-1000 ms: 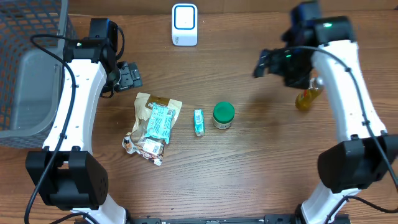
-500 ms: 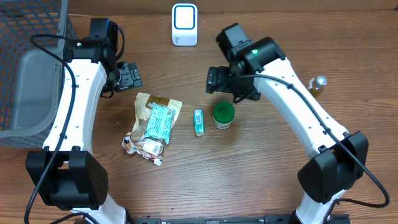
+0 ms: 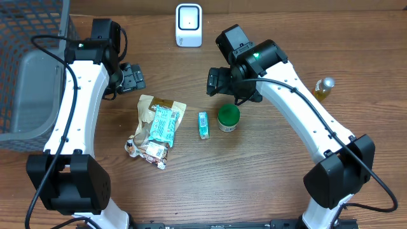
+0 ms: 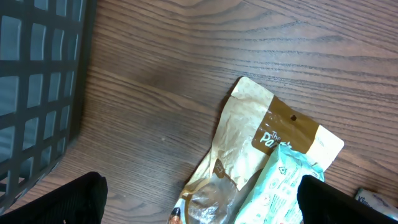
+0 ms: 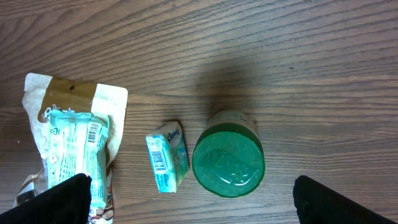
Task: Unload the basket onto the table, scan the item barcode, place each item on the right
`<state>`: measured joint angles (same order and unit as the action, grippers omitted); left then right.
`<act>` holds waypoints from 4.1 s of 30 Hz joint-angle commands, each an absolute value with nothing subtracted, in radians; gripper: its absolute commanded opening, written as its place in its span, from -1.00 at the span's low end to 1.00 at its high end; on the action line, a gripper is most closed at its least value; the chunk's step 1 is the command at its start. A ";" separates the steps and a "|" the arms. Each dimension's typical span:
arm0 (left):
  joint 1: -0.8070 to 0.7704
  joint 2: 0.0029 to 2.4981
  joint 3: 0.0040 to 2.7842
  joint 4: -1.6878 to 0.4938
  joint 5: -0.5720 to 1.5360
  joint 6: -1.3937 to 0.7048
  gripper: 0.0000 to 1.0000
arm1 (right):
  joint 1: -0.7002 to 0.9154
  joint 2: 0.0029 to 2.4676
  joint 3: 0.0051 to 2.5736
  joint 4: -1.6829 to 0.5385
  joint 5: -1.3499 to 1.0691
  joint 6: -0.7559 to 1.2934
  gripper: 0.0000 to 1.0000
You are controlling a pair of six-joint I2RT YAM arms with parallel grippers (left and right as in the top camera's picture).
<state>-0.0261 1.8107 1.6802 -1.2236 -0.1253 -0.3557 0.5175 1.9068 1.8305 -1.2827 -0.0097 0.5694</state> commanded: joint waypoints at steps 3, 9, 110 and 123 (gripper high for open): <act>-0.033 1.811 1.696 -1.223 -0.138 -0.344 1.00 | 0.515 1.897 1.819 -1.283 0.006 0.577 1.00; -0.033 1.811 1.696 -1.223 -0.138 -0.344 0.99 | 0.515 1.899 1.819 -1.284 0.006 0.577 1.00; -0.033 1.812 1.696 -1.223 -0.138 -0.344 0.99 | 0.515 2.017 1.779 -1.257 0.006 0.576 1.00; -0.033 1.812 1.696 -1.223 -0.138 -0.344 0.99 | 0.515 2.017 1.779 -1.257 0.006 0.576 1.00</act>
